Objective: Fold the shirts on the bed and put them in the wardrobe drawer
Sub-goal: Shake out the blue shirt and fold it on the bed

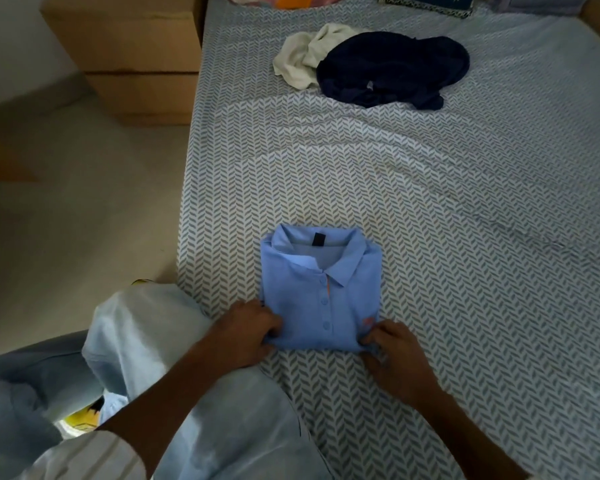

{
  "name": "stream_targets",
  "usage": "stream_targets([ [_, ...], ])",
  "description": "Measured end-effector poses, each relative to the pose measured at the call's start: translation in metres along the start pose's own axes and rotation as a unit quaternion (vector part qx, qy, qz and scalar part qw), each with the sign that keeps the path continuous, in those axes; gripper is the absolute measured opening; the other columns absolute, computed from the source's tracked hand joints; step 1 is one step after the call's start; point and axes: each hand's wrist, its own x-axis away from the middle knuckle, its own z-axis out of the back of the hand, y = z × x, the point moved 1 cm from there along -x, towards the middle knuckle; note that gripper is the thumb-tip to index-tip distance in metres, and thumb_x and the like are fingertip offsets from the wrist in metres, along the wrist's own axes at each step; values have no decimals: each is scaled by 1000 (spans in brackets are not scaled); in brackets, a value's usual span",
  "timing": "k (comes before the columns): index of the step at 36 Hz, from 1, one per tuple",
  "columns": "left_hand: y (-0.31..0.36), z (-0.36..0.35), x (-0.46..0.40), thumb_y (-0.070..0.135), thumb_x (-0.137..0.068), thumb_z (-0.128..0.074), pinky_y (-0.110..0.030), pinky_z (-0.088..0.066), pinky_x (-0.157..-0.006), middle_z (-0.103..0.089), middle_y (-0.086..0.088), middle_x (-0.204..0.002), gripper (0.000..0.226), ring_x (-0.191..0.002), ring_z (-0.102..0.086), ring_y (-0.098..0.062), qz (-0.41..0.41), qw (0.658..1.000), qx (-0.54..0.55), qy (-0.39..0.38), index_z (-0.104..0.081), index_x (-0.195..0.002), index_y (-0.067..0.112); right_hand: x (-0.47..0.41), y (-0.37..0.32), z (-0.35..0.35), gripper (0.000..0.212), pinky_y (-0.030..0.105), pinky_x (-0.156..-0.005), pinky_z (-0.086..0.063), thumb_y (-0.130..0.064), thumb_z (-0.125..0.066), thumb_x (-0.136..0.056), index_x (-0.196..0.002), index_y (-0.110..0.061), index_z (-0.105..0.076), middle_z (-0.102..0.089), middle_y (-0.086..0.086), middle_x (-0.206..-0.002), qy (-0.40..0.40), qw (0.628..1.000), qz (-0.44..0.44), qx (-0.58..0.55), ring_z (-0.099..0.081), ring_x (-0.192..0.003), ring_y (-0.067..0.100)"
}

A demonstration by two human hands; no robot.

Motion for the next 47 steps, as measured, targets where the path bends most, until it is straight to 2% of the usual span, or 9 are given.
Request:
stream_targets([
  [7,-3,12,-13,50,-73,-57,-17,-41,-69,-69,9,-77,31,-71,-62,-7,76,994,71,23,-73,-79,24,-53,-26,26,18,37,-61,-55,-37,-60,-75,-74,-21,-70,-65,-10,-81,44,999,-24,7,-61,-70,13],
  [12,-9,37,-42,16,-84,-71,-26,-45,-63,-67,-4,-73,11,-69,-62,-19,147,971,105,155,-68,-75,10,-118,-55,24,21,14,-70,-44,-32,-72,-86,-98,-16,-70,-67,-3,-94,91,994,-15,-53,-60,-82,8],
  [16,-19,53,-65,6,-79,-69,-34,-54,-75,-69,-12,-90,14,-83,-67,-29,126,960,124,216,-73,-92,6,-156,-69,8,40,22,-78,-49,-30,-80,-79,-113,-14,-65,-66,-3,-104,49,996,3,-72,-59,-92,9],
  [20,-24,47,-78,15,-72,-63,-40,-57,-78,-64,-10,-102,33,-96,-64,-31,74,980,74,168,-70,-105,9,-159,-81,-9,10,35,-67,-51,-14,-70,-80,-85,-19,-63,-59,-8,-76,34,997,63,-6,-52,-70,10],
  [26,-25,28,-81,20,-76,-50,-28,-56,-78,-69,-7,-84,27,-83,-64,-20,-29,994,37,99,-75,-81,11,-133,-76,-27,4,32,-57,-35,-31,-60,-73,-72,-28,-60,-53,-8,-65,-8,991,103,81,-40,-61,13],
  [33,-31,41,-88,18,-81,-39,-35,-56,-79,-72,-12,-90,37,-84,-70,-32,29,974,80,208,-74,-88,5,-156,-84,-15,26,33,-67,-52,-33,-64,-89,-67,-19,-63,-62,-5,-67,84,996,-6,-17,-54,-64,8],
  [37,-32,54,-109,21,-84,-39,-29,-48,-88,-66,-17,-113,47,-102,-65,-28,13,987,108,116,-68,-113,0,-170,-88,-14,38,29,-67,-54,-52,-66,-88,-100,-17,-69,-66,-7,-74,14,995,-96,8,-61,-71,10],
  [41,-29,63,-128,18,-95,-61,-26,-40,-97,-57,-12,-134,39,-120,-57,-25,39,994,62,-82,-61,-133,9,-169,-94,-18,33,40,-67,-54,-58,-56,-90,-79,-29,-66,-62,-9,-65,-42,986,-148,68,-58,-67,10],
  [47,-43,71,-137,2,-86,-58,-34,-44,-81,-56,-12,-106,26,-97,-58,-30,44,998,0,-42,-68,-109,10,-161,-99,-13,36,36,-74,-38,-45,-57,-89,-61,-27,-46,-52,-9,-57,-54,978,-162,116,-55,-72,16],
])
